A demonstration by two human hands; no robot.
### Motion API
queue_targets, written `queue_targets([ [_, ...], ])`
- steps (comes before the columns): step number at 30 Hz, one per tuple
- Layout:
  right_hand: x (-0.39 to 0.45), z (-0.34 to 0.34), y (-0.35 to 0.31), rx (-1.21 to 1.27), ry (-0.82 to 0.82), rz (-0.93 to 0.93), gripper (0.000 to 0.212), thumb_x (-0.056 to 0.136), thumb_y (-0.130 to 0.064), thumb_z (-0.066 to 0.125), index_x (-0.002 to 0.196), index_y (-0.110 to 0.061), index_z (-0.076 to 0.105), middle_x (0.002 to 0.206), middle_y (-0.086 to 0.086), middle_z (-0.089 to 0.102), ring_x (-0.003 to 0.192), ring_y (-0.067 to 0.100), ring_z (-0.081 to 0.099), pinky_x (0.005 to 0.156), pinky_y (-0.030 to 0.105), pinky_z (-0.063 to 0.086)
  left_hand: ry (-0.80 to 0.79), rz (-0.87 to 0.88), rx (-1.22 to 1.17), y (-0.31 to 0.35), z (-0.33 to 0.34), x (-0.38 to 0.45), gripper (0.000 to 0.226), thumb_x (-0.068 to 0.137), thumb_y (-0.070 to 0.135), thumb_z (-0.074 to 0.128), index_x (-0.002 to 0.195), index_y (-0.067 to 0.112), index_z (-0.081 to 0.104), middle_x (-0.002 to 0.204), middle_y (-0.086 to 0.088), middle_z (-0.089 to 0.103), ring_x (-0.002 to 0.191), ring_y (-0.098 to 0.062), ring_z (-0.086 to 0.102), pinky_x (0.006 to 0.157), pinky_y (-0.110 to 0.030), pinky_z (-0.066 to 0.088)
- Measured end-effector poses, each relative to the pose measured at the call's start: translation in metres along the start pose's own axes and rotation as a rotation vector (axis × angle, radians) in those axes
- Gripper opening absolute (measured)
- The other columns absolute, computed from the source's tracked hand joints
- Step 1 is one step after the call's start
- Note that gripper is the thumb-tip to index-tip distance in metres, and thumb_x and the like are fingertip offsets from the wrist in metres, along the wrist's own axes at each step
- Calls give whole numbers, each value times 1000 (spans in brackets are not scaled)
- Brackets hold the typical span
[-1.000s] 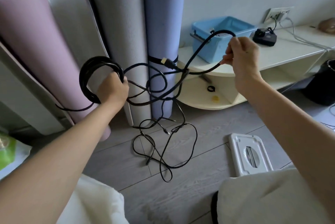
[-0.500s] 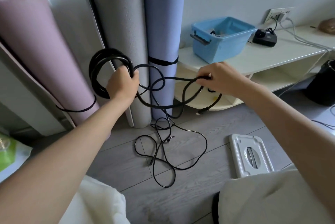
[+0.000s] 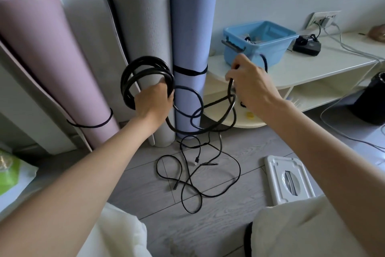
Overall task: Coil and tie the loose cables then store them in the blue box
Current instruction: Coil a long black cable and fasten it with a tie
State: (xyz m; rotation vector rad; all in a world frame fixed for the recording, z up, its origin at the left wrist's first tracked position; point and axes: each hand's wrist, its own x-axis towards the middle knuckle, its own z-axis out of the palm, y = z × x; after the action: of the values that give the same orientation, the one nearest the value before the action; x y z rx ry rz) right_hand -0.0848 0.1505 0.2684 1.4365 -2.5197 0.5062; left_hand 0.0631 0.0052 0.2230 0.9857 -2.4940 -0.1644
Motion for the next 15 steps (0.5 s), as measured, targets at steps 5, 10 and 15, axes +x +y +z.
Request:
queue_targets([
  [5, -13, 12, -27, 65, -58, -610, 12, 77, 6, 58, 83, 0, 67, 103, 11, 58, 86, 24, 60, 69, 36, 55, -97, -158, -150, -13, 7, 8, 22, 96, 24, 44, 84, 6, 46, 87, -15, 61, 92, -40, 58, 70, -34, 36],
  [10, -32, 13, -51, 174, -401, -505, 26, 84, -13, 54, 106, -14, 67, 70, -7, 65, 58, 13, 50, 63, 22, 41, -105, -476, -487, -22, 9, 24, 25, 92, 25, 48, 72, 10, 52, 85, -9, 70, 79, -31, 65, 70, -36, 53],
  [15, -25, 14, -39, -121, -456, -452, 63, 89, -38, 58, 143, -23, 29, 129, -1, 56, 102, 19, 62, 79, 31, 50, 34, -414, -669, -10, -2, 32, 28, 89, 25, 51, 65, 13, 48, 74, -12, 68, 82, -38, 66, 72, -47, 55],
])
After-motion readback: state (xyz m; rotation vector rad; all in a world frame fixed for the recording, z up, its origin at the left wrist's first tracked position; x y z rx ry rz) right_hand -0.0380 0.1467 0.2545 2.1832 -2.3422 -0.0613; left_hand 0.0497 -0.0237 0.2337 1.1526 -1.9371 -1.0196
